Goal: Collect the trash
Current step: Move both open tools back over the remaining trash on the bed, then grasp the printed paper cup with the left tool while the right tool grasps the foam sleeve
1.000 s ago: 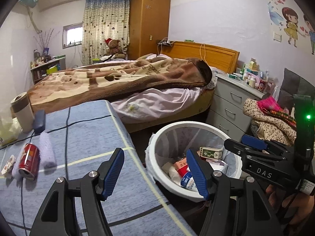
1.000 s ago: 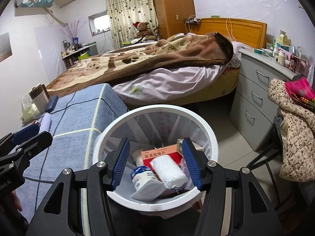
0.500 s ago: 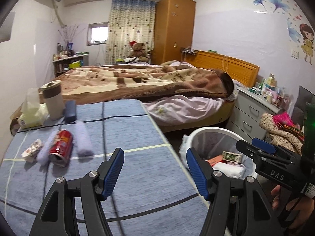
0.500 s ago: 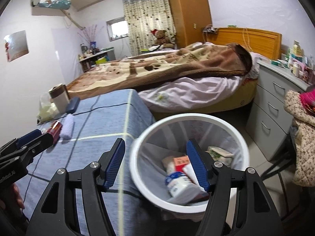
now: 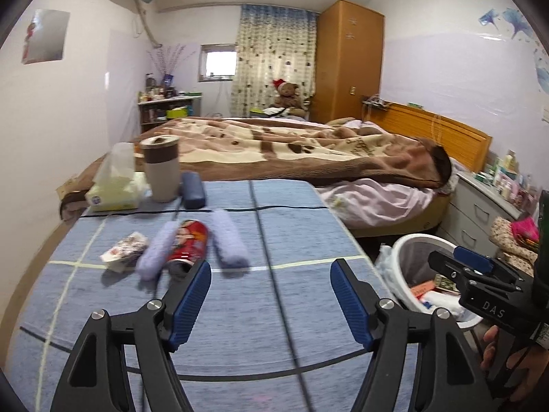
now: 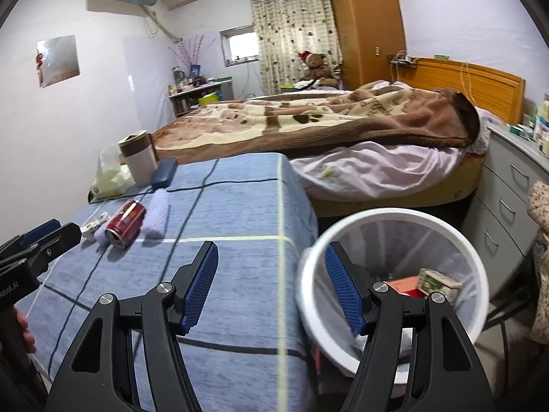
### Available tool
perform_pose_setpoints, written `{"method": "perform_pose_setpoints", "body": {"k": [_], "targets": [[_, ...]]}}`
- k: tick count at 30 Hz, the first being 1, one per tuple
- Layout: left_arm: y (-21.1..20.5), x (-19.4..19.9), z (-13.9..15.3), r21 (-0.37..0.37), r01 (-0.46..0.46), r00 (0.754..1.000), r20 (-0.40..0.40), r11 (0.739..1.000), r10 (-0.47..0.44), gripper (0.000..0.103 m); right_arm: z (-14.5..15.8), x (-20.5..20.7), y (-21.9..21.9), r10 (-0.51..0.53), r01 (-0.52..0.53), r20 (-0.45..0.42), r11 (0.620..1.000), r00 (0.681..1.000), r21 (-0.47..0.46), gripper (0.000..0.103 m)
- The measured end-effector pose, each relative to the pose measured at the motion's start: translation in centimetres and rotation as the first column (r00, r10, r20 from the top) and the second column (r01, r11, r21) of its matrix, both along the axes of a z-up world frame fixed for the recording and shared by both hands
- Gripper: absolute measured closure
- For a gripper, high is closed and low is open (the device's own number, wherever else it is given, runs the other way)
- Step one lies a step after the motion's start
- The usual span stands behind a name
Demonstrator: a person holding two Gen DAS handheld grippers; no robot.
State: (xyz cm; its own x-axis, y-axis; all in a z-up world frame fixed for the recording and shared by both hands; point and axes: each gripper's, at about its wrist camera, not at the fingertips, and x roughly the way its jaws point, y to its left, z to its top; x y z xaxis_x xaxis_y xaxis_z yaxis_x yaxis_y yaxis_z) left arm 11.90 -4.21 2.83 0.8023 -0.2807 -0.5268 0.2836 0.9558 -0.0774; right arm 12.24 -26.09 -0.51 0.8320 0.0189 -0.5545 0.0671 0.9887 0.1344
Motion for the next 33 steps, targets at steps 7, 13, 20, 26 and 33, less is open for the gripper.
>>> {"method": "perform_pose_setpoints", "body": {"k": [7, 13, 20, 26, 33], "targets": [[3.3, 0.6, -0.2, 0.01, -0.07, 0.998, -0.008, 0.998, 0.07, 0.031, 0.1, 1.7, 3.0, 0.07, -0.07, 0.013, 0.998, 0.997, 0.006, 0.037], [6.3, 2.1, -0.4, 0.025, -0.125, 0.992, -0.005, 0.992, 0.125, 0.031, 0.0, 3.8, 5.6, 0.134, -0.134, 0.007, 0.991, 0.991, -0.003, 0.037], [8.8, 4.1, -1.1, 0.055, -0.159, 0.987, -0.01, 0.986, 0.159, 0.031, -0.4, 5.9, 8.1, 0.179, -0.179, -0.004, 0.984, 0.984, -0.016, 0.037], [11.8, 6.5, -2.2, 0.06, -0.197, 0.979, -0.033, 0.979, 0.199, 0.031, -1.1, 8.7, 10.1, 0.205, -0.206, -0.035, 0.978, 0.978, -0.018, 0.037], [14.7, 9.9, -3.7, 0.059, -0.218, 0.972, -0.076, 0.974, 0.222, 0.031, -2.6, 11.4, 11.6, 0.229, -0.231, -0.08, 0.973, 0.97, -0.021, 0.037]]}}
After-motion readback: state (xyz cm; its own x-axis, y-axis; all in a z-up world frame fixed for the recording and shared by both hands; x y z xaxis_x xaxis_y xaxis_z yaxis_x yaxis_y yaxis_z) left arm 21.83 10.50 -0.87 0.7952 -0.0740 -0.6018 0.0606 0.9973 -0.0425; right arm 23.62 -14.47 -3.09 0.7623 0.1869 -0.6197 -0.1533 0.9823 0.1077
